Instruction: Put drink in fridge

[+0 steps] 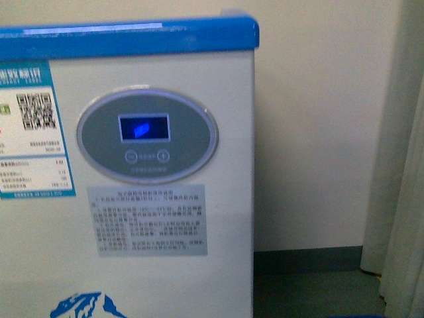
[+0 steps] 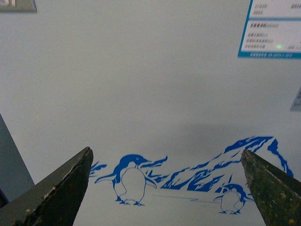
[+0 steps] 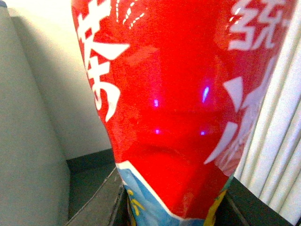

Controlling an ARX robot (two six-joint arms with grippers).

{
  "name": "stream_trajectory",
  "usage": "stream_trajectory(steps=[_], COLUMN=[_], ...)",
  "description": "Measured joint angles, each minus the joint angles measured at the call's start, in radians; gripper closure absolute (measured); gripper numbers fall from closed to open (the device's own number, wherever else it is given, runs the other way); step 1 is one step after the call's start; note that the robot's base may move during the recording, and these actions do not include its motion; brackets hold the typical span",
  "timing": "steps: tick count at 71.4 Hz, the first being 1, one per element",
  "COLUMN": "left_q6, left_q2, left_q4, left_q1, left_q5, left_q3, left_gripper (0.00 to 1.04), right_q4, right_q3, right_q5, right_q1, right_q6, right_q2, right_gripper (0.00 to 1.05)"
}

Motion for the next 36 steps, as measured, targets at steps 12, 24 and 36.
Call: stream_trajectory(steps=[12,24,36], left_q6=[0.0,0.0,0.0], left_q2=[0.0,0.0,0.0], left_q4=[0.0,0.0,0.0], left_q1=[0.0,0.0,0.0], left_q5=[0.0,-0.001,0.0], left_q3=[0.0,0.0,0.0], left_gripper=[0.08,0.08,0.08], right_q4=[0.0,0.0,0.0], right_q3=[0.0,0.0,0.0], right_q5=[0.0,0.0,0.0], right_q1=[0.0,0.0,0.0], right_q6=[0.0,0.0,0.0], right_q2=[0.0,0.0,0.0], right_gripper=[0.69,0.69,0.69])
